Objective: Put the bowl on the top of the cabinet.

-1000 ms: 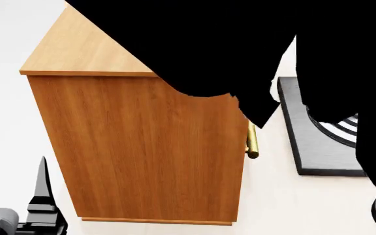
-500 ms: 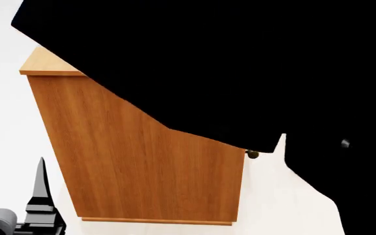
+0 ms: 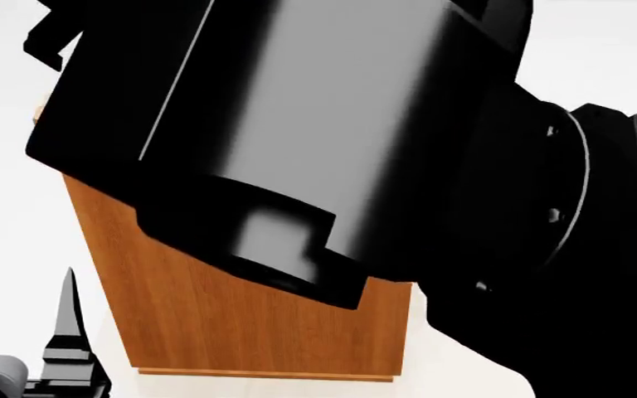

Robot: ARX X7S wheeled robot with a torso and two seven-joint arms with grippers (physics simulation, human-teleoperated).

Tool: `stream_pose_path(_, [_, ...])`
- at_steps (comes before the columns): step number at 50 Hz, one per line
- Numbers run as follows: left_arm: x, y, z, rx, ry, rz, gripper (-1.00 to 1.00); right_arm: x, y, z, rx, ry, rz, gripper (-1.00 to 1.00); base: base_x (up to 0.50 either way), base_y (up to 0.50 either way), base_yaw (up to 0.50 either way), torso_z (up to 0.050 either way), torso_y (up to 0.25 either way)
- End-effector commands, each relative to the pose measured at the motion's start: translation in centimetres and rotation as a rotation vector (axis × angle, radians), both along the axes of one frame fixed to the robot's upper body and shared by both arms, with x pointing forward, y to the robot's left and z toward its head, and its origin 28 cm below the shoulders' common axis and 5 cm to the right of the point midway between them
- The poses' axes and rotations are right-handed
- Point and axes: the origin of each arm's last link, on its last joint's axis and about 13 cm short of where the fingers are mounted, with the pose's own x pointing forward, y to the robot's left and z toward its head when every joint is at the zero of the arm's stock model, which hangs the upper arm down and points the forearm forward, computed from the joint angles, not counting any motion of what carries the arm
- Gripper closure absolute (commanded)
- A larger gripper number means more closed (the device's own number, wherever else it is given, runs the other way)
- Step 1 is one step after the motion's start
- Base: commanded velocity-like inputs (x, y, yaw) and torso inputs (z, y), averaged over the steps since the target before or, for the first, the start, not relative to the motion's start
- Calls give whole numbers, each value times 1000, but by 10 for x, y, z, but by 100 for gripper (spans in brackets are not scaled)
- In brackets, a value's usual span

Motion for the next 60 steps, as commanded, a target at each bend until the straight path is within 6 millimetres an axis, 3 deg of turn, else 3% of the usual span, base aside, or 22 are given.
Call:
stream_pose_path(1, [0, 1, 0, -2, 2, -1, -100, 12, 1, -11, -17, -4, -30, 100, 0, 0, 0, 0, 0])
stream_pose_path(28, [0, 1, -1, 0, 6, 6, -100, 37, -2, -26, -41, 21, -64, 100, 0, 0, 0, 0, 1])
stream_pose_path(43, [1, 1, -2, -1, 9, 7, -100, 34, -3, -19, -33, 25, -38, 100, 0, 0, 0, 0, 1])
stream_pose_path(60, [1, 1, -3, -3, 10, 6, -100, 32, 3, -30, -67, 34, -5, 100, 0, 0, 0, 0, 1])
